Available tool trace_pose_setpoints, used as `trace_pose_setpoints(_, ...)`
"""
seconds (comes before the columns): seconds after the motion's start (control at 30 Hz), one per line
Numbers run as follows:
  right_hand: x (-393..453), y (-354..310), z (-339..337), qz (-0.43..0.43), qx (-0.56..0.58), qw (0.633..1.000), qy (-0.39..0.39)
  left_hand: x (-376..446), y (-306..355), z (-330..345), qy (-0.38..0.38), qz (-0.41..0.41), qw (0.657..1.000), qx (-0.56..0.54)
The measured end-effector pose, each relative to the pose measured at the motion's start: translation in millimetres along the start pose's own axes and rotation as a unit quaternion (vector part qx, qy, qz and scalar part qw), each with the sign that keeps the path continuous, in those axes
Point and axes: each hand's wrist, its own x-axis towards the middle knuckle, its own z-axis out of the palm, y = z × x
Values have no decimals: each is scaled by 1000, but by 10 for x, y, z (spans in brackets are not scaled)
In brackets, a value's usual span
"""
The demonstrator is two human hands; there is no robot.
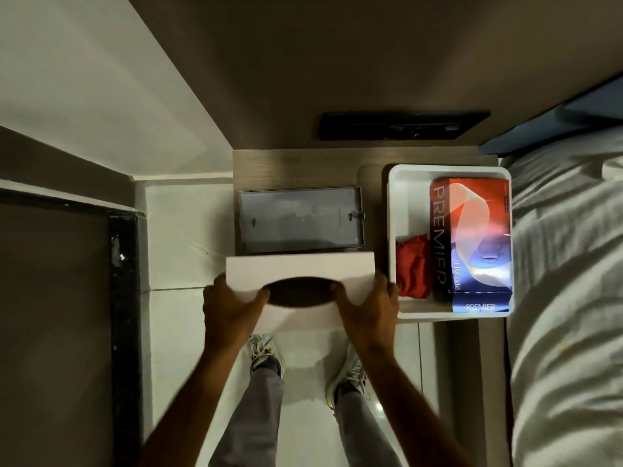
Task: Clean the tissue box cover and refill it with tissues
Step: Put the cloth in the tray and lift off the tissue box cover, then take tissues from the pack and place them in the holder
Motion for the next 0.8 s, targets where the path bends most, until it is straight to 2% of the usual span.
trace_pose_setpoints(0.13,-108,236,118,26,-8,999,-17,-169,-277,111,-9,14,1000,-6)
trace_pose_setpoints(0.33,-22,323,169,9,8,1000,-1,-163,-283,220,7,43,999,5)
trace_pose_setpoints(0.5,-59,281,60,-7,-60,997,-48,-137,-292,228,-4,61,997,39)
trace_pose_setpoints(0.57,-126,282,-130,-81,-120,989,-16,-115,-295,223,-11,66,996,51)
trace_pose_setpoints(0.67,-70,367,-595,-192,-159,964,92,-79,-302,194,-17,77,994,73)
trace_pose_setpoints(0.73,154,552,-947,-197,-193,951,142,-44,-276,168,-27,62,994,90)
trace_pose_setpoints(0.8,427,743,-1228,-150,-250,946,141,-17,-223,131,-8,49,993,104)
